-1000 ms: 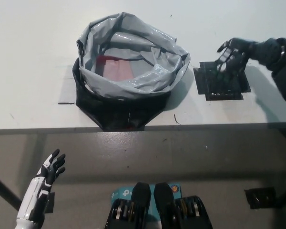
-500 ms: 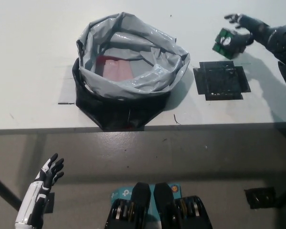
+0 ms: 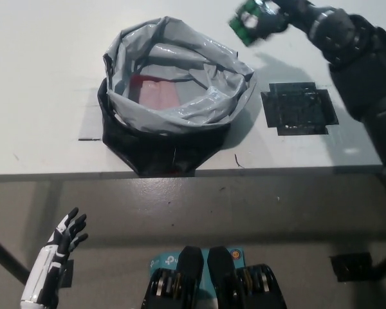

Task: Use the right hand to pick up a rubix's cube and place it into a plastic bag and lift the bag

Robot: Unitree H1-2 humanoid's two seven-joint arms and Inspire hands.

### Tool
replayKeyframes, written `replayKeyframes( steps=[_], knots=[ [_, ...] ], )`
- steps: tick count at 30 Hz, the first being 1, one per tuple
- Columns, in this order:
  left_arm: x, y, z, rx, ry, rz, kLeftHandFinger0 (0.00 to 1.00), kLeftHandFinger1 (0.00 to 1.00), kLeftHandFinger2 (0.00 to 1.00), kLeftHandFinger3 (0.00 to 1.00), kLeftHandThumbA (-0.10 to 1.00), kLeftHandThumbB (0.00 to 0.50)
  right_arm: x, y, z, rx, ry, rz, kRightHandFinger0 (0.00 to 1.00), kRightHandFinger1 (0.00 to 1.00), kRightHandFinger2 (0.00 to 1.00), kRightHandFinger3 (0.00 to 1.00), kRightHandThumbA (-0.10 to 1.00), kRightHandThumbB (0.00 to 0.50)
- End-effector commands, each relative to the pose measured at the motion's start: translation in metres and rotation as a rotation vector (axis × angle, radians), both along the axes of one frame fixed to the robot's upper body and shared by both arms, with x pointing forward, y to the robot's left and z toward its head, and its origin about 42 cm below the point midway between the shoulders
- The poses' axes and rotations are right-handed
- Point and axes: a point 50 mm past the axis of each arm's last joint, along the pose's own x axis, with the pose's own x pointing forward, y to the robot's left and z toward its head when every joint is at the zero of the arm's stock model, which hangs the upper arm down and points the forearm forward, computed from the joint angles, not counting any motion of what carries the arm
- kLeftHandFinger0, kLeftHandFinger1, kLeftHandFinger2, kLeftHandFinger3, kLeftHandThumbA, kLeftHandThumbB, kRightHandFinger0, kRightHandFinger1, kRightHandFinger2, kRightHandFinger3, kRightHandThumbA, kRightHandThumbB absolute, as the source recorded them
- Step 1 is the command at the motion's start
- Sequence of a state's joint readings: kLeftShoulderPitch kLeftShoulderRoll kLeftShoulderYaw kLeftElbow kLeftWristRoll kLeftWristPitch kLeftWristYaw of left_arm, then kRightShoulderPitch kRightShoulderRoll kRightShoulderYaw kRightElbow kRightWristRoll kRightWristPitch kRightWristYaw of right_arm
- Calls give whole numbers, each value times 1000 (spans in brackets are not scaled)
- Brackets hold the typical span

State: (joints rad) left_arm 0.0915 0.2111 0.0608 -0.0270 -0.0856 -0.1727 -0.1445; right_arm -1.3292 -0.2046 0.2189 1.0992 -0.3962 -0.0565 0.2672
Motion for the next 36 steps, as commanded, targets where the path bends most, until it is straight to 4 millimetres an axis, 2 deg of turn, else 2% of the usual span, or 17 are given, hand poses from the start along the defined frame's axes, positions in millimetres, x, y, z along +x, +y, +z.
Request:
replayKeyframes(
  steps=[1, 2, 3, 4, 5, 6, 14, 18, 20, 21, 22, 24, 26, 27, 29, 33, 36],
  knots=[
    [-1, 4, 8, 25, -27, -22, 964, 1000, 1000, 1000, 966, 220, -10, 41, 83, 30, -174, 71, 1000, 1000, 1000, 997, -100, 164],
    [-1, 4, 9, 26, -26, -23, 963, 1000, 1000, 1000, 967, 223, -13, 57, 84, 18, -181, 85, 802, 941, 976, 860, -100, 172],
    [-1, 3, 9, 31, -26, -25, 962, 1000, 1000, 1000, 972, 216, -16, 71, 84, 16, -181, 101, 519, 702, 787, 837, -100, 170],
    [-1, 3, 9, 33, -26, -25, 962, 1000, 1000, 1000, 972, 216, -18, 74, 83, 18, -179, 104, 519, 702, 787, 837, -100, 170],
    [0, 3, 9, 35, -25, -26, 961, 1000, 1000, 1000, 974, 215, -19, 80, 81, 25, -174, 112, 339, 610, 793, 842, -100, 174],
    [0, 3, 9, 34, -25, -27, 960, 1000, 1000, 1000, 973, 215, -20, 86, 77, 34, -169, 130, 274, 584, 819, 867, -100, 173],
    [1, 1, 11, 49, -27, -35, 967, 1000, 1000, 1000, 973, 209, -26, 132, 40, -40, -150, 186, 122, 522, 834, 833, -100, 162],
    [4, 1, 14, 47, -29, -47, 969, 1000, 1000, 1000, 963, 215, -24, 136, 8, -102, -129, 151, 50, 553, 948, 954, -100, 161],
    [5, 1, 15, 45, -26, -49, 977, 1000, 1000, 1000, 961, 231, -23, 136, 0, -130, -130, 137, 64, 572, 963, 966, -100, 174],
    [6, 1, 16, 41, -26, -52, 982, 1000, 1000, 1000, 952, 230, -23, 135, -8, -164, -133, 120, 187, 673, 1000, 975, -100, 223],
    [7, 1, 17, 40, -26, -54, 982, 1000, 1000, 1000, 950, 235, -23, 134, -11, -183, -128, 116, 401, 889, 1000, 1000, 38, 286],
    [8, 2, 18, 42, -28, -56, 972, 1000, 1000, 1000, 948, 235, -21, 132, -12, -210, -106, 114, 633, 1000, 1000, 1000, 206, 334],
    [10, 2, 19, 45, -30, -55, 964, 1000, 1000, 1000, 949, 247, -18, 126, -10, -245, -42, 116, 1000, 1000, 1000, 1000, 418, 381],
    [9, 2, 19, 43, -29, -55, 964, 1000, 1000, 1000, 946, 254, -17, 122, -11, -294, -39, 100, 1000, 1000, 1000, 1000, 555, 418],
    [9, 2, 19, 43, -26, -55, 975, 1000, 1000, 1000, 949, 260, -14, 115, -14, -381, -61, 65, 1000, 1000, 1000, 1000, 649, 470],
    [7, 3, 18, 47, -16, -53, 990, 1000, 1000, 1000, 949, 276, -9, 91, -23, -370, -156, -21, 1000, 1000, 1000, 1000, 915, 469],
    [6, 3, 18, 50, -15, -50, 967, 1000, 1000, 1000, 950, 279, -6, 79, -18, -330, -195, -54, 1000, 1000, 1000, 1000, 982, 449]
  ],
)
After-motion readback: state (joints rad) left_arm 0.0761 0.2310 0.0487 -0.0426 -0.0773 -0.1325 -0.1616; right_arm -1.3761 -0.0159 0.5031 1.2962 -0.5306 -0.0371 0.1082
